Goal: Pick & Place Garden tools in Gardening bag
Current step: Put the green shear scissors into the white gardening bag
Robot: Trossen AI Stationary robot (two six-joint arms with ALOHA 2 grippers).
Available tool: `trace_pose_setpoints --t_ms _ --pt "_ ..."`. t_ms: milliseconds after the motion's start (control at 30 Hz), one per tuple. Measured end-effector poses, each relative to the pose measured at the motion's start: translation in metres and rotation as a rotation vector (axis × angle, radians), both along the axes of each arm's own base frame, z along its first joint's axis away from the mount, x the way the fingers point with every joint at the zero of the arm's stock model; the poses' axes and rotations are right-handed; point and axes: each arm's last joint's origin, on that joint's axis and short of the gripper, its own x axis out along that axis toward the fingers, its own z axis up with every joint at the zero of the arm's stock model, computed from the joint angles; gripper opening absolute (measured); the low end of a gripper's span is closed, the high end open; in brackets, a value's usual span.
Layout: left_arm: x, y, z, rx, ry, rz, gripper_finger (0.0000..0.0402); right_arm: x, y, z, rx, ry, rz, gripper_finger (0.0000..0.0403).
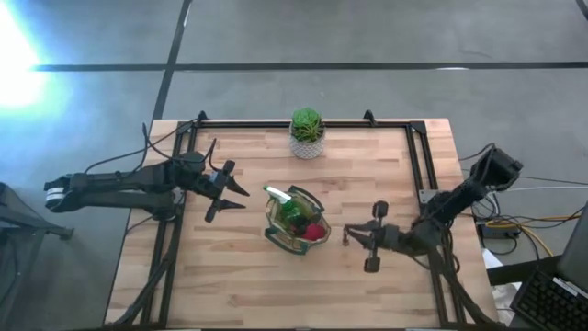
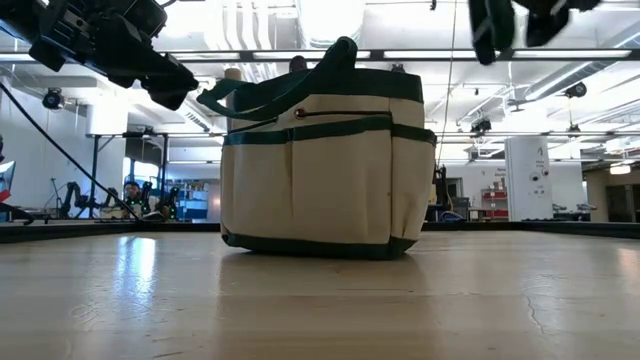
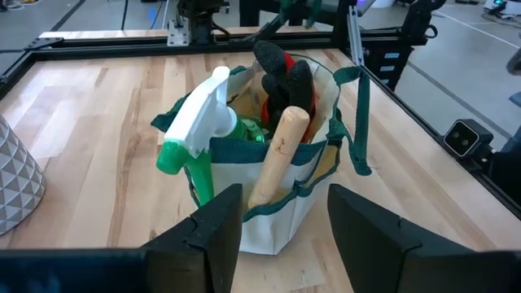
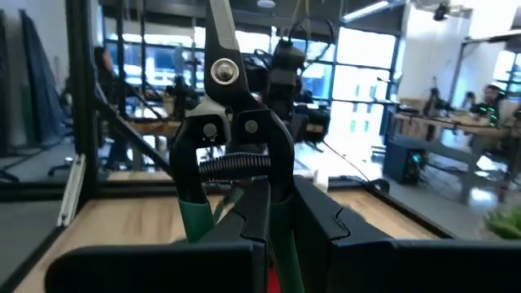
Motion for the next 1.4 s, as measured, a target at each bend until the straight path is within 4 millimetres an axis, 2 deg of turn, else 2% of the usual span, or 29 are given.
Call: trace_pose_setpoints --t_ms 167,400,567,733,900,1400 --pt "0.000 0.000 0.000 0.000 0.000 0.000 0.0184 0.009 0.015 -0.024 0.015 0.062 -0.082 0.0019" --pt "0.000 0.000 0.000 0.000 0.000 0.000 0.0184 0.031 0.027 -0.041 0.013 0.020 -0.179 0.0019" --pt "0.000 0.000 0.000 0.000 0.002 0.000 0.0184 0.043 0.021 -0.046 0.042 0.014 -0.205 0.0019" --pt "0.000 0.000 0.000 -0.001 0.003 0.000 0.0184 0.047 0.015 -0.044 0.039 0.010 -0.228 0.0019" --pt "0.000 0.000 0.000 -0.001 0.003 0.000 0.0184 0.054 0.007 -0.043 0.056 -0.018 -0.179 0.0019" --pt "0.000 0.000 -0.001 -0.001 0.006 0.000 0.0184 0.066 -0.011 -0.050 0.122 -0.033 -0.220 0.0018"
